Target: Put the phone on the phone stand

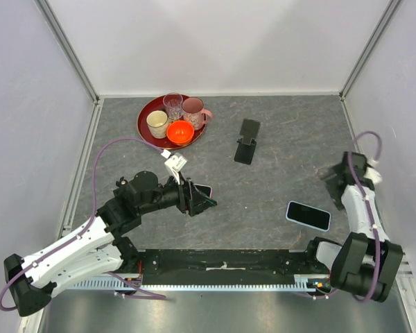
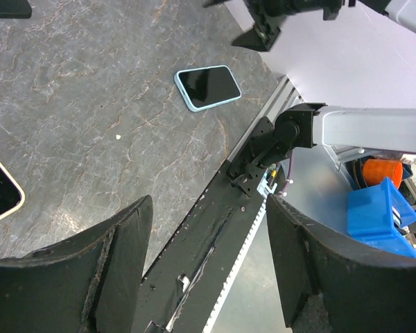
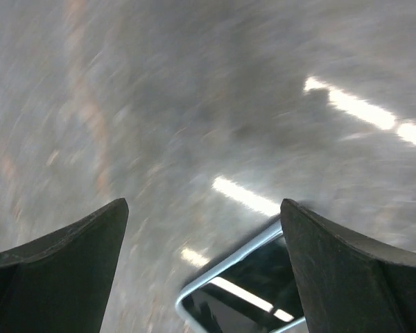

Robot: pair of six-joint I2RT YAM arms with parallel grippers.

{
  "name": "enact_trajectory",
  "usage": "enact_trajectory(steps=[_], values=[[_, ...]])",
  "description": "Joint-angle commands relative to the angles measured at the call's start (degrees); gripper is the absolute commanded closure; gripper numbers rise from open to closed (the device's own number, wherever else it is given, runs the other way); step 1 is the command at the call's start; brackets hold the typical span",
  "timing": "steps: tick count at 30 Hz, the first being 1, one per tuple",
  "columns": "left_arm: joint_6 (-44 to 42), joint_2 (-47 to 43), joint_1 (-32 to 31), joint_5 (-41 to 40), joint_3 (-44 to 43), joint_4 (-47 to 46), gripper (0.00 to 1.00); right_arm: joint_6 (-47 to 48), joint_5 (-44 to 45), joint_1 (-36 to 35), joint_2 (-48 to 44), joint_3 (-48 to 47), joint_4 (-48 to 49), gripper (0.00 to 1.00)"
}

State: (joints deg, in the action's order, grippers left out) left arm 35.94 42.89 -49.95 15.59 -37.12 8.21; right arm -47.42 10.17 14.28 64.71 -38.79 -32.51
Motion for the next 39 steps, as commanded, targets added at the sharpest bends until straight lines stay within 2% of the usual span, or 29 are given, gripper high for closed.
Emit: enact_trajectory(steps=[1, 5, 9, 10, 12, 13, 15, 16, 19, 21, 22, 23, 25, 27, 30, 32, 35, 39], values=[[0.71, -2.02, -0.06, 1.11, 0.12, -1.71, 0.27, -4.25, 10.12, 9.78, -1.87, 1.69, -6.77, 0.02], [0.01, -2.73, -0.05, 0.93, 0.3, -0.65, 0.27, -4.0, 5.4, 15.06, 1.2, 5.47, -4.67, 0.02], [-0.96, -2.38, 0.03, 1.02, -0.84, 0.93, 0.27, -2.94, -7.24, 15.6, 1.91, 11.08, 0.58, 0.02], [-1.22, -2.2, 0.03, 0.93, -0.93, 0.67, 0.27, -3.38, -14.84, 14.56, 1.57, 14.58, 2.52, 0.02], [-1.66, -1.94, 0.03, 0.93, -0.67, -0.12, 0.27, -4.95, -18.6, 10.53, 1.21, 16.45, 6.75, 0.02], [-1.84, -1.76, 0.03, 0.84, -0.41, -0.73, 0.27, -7.05, -20.0, 4.59, 1.47, 16.37, 7.89, 0.02], [-1.75, -0.89, 0.03, 0.84, -0.4, -1.53, 0.27, -10.57, -19.67, -2.03, 2.44, 14.97, 8.34, 0.02], [-1.49, -0.45, -0.05, 1.01, -0.49, -1.61, 0.27, -14.5, -20.1, -8.85, 2.7, 14.27, 9.82, 0.02], [-0.62, 0.44, -0.05, 1.8, -1.02, -2.67, 0.27, -17.79, -18.62, -21.52, 5.77, 9.03, 16.5, 0.02], [-0.35, 0.26, -0.06, 2.07, -0.93, -3.37, 0.27, -14.3, -16.77, -26.3, 10.42, 3.83, 18.18, 0.02], [0.17, 0.0, -0.06, 2.25, -0.58, -3.55, 0.28, -11.58, -17.29, -30.07, 12.35, -1.85, 18.97, 0.02], [0.44, -0.44, -0.06, 2.07, 0.2, -3.72, 0.28, -7.03, -17.38, -31.67, 16.11, -4.95, 16.71, 0.02], [1.32, -1.76, -0.05, 1.63, 0.82, -3.64, 0.28, -3.05, -15.72, -34.57, 18.6, -12.24, 11.97, 0.02], [1.76, -2.98, -0.06, 1.28, 1.61, -2.94, 0.28, 0.2, -11.17, -35.03, 18.53, -13.42, 6.95, 0.02], [2.03, -3.96, -0.06, -0.03, 1.97, -2.76, 0.27, 2.94, -0.99, -35.03, 13.53, -9.75, 2.2, 0.02], [1.68, -3.96, -0.06, 0.05, 1.97, -2.84, 0.27, 3.21, 2.12, -35.03, 9.75, -7.28, -1.58, 0.02], [0.71, -2.47, 0.03, 0.05, 1.44, -2.93, 0.27, 2.86, 3.19, -35.11, 6.14, -1.48, -4.83, 0.02], [-0.35, 0.25, 0.03, 0.49, -0.66, -2.49, 0.27, -2.75, 2.57, -36.07, 2.19, 4.14, -7.56, 0.02]])
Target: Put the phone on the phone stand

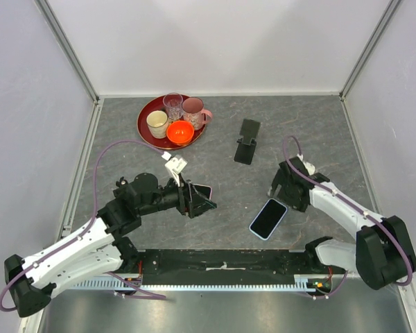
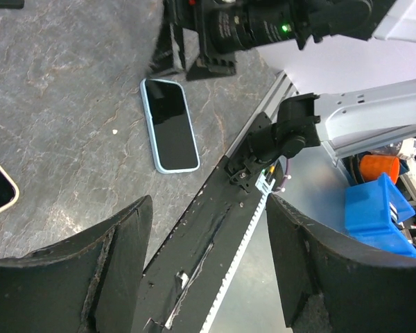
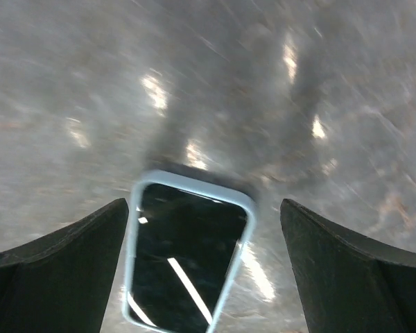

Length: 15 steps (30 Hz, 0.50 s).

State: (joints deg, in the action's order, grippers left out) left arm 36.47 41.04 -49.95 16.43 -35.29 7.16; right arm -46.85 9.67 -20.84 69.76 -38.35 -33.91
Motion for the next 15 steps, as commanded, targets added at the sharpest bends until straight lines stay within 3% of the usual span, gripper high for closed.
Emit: enact_trajectory(steps=[1, 15], values=[[-0.87, 2.64, 0.03, 0.01, -3.03, -1.88, 0.27, -5.77, 2.81, -1.22, -4.35, 4.33, -5.99, 0.02], [1.32, -0.08, 0.03, -0.34, -0.84, -2.5, 0.27, -14.06, -3.34, -6.22, 1.78, 6.88, 5.95, 0.02]])
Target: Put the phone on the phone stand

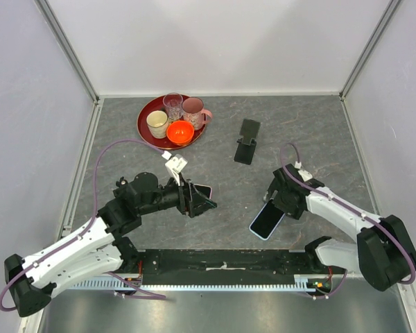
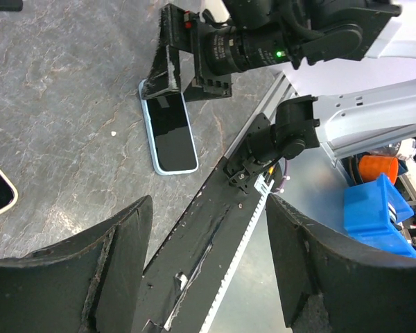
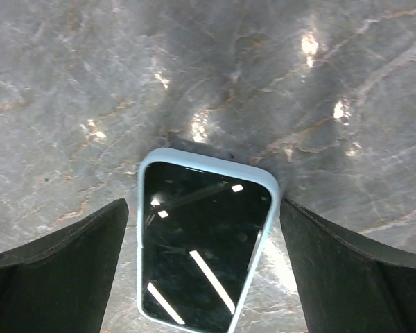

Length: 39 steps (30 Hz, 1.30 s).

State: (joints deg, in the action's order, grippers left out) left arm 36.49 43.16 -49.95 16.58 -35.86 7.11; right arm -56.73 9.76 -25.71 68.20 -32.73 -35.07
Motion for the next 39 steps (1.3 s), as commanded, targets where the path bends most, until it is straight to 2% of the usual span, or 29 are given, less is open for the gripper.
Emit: enact_trajectory(steps=[1, 7, 11, 15, 20, 25, 33, 39], values=[[1.39, -2.29, -0.05, -0.58, 0.17, -2.46, 0.27, -4.35, -3.78, -1.79, 4.03, 1.18, 8.43, 0.02], [1.65, -1.32, 0.03, 0.03, -0.79, -1.93, 0.27, -3.74, -0.01, -6.53, 9.83, -2.95, 6.86, 0.02], [1.13, -0.44, 0.03, 0.03, -0.71, -2.28, 0.27, -3.21, 7.54, -13.99, 15.19, -7.42, 2.47, 0.02], [1.3, 0.0, -0.06, 0.47, -1.23, -2.28, 0.27, -1.2, 10.45, -18.84, 18.8, -8.58, 0.36, 0.02], [0.6, 0.61, 0.03, 0.21, -0.88, -2.63, 0.27, 7.75, 7.75, -21.3, 16.44, -5.08, 3.16, 0.02], [0.6, 2.02, -0.06, 0.74, -1.85, -2.46, 0.27, 8.3, 3.52, -21.48, 9.76, -2.08, 0.27, 0.02], [0.6, 4.21, -0.06, 1.79, -1.5, -4.57, 0.28, 9.53, -4.04, -21.92, 10.54, -0.23, -3.6, 0.02], [0.69, 4.04, -0.06, 2.23, -1.85, -4.74, 0.28, 10.15, -3.08, -22.1, 13.35, -3.12, -7.28, 0.02]])
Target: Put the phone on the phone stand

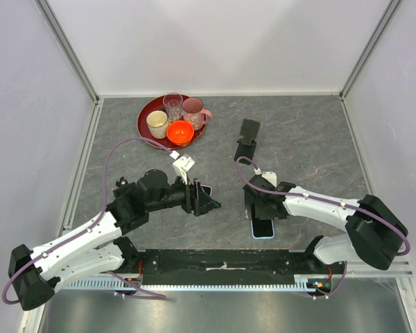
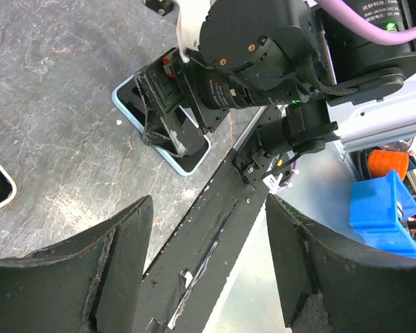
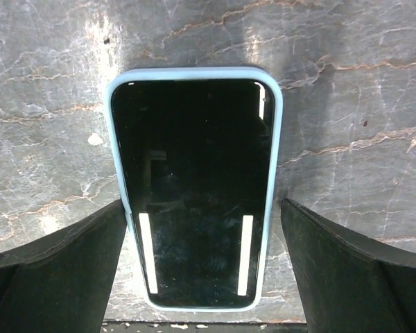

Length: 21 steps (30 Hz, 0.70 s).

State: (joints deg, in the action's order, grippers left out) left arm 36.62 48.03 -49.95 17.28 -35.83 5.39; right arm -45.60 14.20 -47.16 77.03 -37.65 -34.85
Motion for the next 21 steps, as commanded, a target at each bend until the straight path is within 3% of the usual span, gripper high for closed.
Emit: enact_trajectory(steps=[1, 9, 16, 21], values=[[0.56, -1.09, -0.06, 1.36, -1.7, -2.67, 0.28, -0.8, -8.04, -0.74, 5.14, 1.18, -7.77, 0.02], [0.65, -3.55, 0.03, 0.39, -2.4, -0.2, 0.28, 4.2, -15.95, -1.01, 11.56, -1.37, -7.25, 0.02], [1.08, -3.73, 0.03, 0.12, -2.05, 0.06, 0.28, 3.51, -14.73, -0.92, 13.58, -3.39, -7.42, 0.07], [0.91, -3.65, -0.06, 0.13, -1.87, -0.29, 0.28, -2.19, -12.53, -0.92, 13.67, -1.91, -4.53, 0.09]])
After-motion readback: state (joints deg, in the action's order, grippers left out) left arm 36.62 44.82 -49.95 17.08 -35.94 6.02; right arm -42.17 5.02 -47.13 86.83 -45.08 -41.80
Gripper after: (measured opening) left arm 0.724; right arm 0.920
